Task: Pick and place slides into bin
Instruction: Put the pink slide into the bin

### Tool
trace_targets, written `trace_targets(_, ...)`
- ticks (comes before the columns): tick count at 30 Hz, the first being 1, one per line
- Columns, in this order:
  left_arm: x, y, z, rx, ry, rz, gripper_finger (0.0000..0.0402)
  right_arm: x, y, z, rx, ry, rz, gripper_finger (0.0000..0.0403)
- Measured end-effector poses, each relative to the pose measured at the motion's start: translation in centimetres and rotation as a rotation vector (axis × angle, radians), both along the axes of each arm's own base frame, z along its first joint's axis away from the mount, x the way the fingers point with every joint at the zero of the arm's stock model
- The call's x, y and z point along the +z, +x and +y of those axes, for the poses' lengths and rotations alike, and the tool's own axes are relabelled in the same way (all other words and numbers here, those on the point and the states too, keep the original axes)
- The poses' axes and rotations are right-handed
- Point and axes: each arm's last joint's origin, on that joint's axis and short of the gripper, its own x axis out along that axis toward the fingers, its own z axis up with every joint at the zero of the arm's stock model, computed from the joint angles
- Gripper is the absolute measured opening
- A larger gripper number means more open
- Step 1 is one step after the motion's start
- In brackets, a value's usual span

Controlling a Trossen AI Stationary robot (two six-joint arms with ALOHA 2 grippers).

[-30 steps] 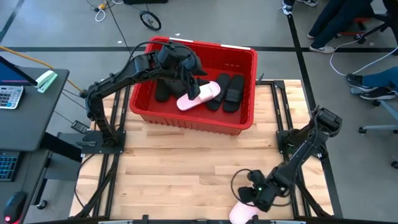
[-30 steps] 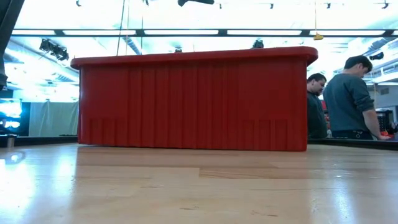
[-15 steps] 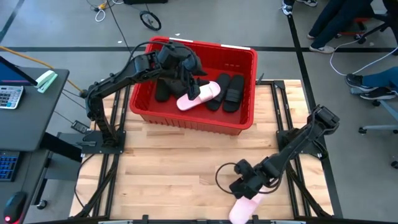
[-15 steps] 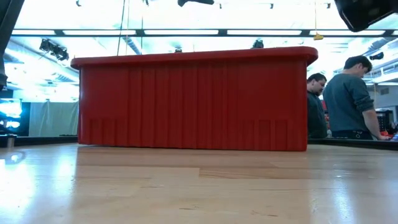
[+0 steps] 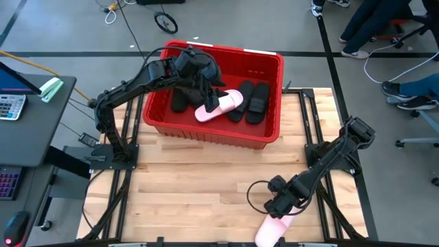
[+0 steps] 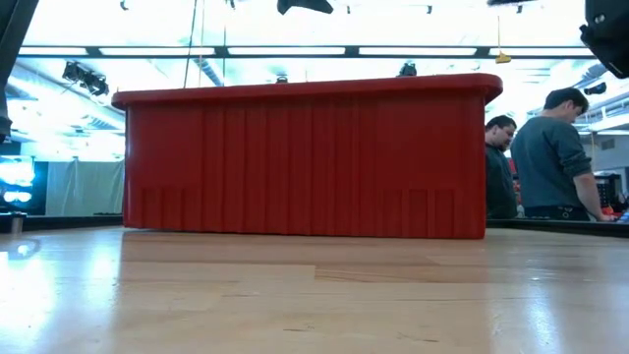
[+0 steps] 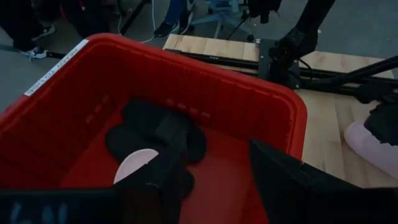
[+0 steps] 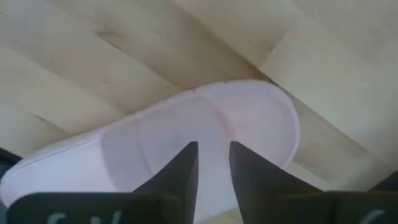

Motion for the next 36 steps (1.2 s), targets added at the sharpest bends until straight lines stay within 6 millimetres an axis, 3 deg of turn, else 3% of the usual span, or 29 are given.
trace_targets(6, 0.0, 0.0, 0.0, 0.015, -0.024, -0.007, 0.0173, 0.5, -1.1, -0.9, -0.001, -0.061, 0.073, 0.0098)
trace_targets(13, 0.0, 0.0, 0.0, 0.017, -0.027, -0.008, 0.0177, 3.7, -2.2, -2.3, 0.004, -0.050, -0.097, 0.0098)
trace_targets(16, 0.0, 0.0, 0.0, 0.018, -0.027, -0.007, 0.0177, 4.2, -3.5, -3.5, -0.020, -0.064, -0.156, 0.0099)
trace_targets(22, -0.4, -0.2, -0.1, 0.016, -0.037, 0.037, 0.0173, 2.9, -6.4, -5.6, -0.186, 0.036, -0.287, 0.0098)
trace_targets(27, -0.5, -0.3, -0.1, 0.014, -0.040, 0.056, 0.0178, 1.1, -7.0, -5.1, -0.151, 0.218, -0.467, 0.0099)
trace_targets(33, -0.5, -0.3, -0.1, 0.013, -0.040, 0.057, 0.0173, -2.4, -7.7, -4.5, -0.161, 0.289, -0.413, 0.0099)
trace_targets(36, -0.5, -0.3, -0.1, 0.013, -0.040, 0.057, 0.0174, -3.1, -7.8, -4.2, -0.183, 0.327, -0.426, 0.0099)
